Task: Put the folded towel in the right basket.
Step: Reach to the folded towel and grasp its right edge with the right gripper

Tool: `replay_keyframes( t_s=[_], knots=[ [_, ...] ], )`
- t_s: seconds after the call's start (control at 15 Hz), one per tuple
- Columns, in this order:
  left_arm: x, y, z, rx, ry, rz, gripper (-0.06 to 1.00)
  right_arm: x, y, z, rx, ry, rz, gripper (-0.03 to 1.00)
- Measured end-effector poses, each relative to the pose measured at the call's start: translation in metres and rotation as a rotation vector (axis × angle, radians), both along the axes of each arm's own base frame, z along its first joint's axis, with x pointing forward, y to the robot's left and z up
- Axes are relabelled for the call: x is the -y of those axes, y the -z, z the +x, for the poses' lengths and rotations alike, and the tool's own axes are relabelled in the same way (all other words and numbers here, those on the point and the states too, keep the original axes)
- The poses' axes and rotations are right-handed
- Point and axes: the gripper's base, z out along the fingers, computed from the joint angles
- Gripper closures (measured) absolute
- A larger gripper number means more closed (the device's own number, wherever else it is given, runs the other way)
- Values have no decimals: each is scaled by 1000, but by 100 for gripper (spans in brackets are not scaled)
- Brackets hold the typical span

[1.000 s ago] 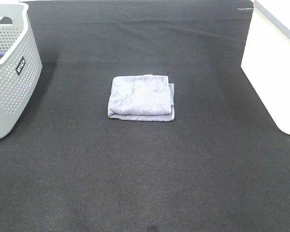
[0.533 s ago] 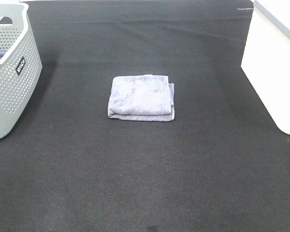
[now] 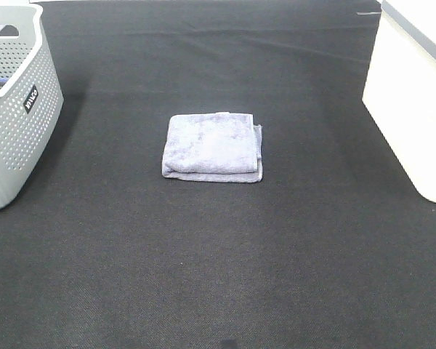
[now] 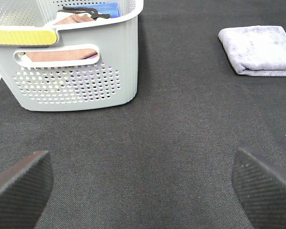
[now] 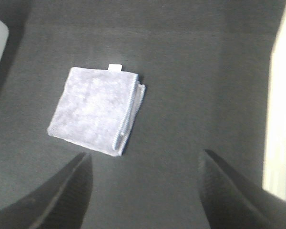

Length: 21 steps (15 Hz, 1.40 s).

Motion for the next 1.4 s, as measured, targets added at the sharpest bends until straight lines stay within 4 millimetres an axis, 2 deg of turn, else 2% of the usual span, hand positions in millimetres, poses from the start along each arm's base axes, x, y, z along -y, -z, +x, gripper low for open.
replay_keyframes(
  t_s=[0.2, 0.27, 0.4, 0.6, 0.93, 1.07, 1.27, 1.4],
  knots=[
    [0, 0, 0, 0, 0, 0, -2, -20, 11, 29, -26, -56, -14, 36],
    [0, 0, 0, 0, 0, 0, -2, -42, 27, 43, -64, -109, -19, 36],
    [0, 0, 0, 0, 0, 0, -2, -70, 51, 58, -115, -172, -26, 36],
    [0, 0, 0, 0, 0, 0, -2, -95, 98, 84, -242, -198, 27, 36],
    [0, 0, 0, 0, 0, 0, -2, -114, 186, 121, -482, -210, 103, 35],
    [0, 0, 0, 0, 0, 0, -2, -114, 214, 133, -541, -201, 129, 34],
    [0, 0, 0, 0, 0, 0, -2, -97, 244, 146, -593, -156, 146, 28],
    [0, 0, 0, 0, 0, 0, -2, -93, 250, 147, -607, -146, 146, 27]
  ],
)
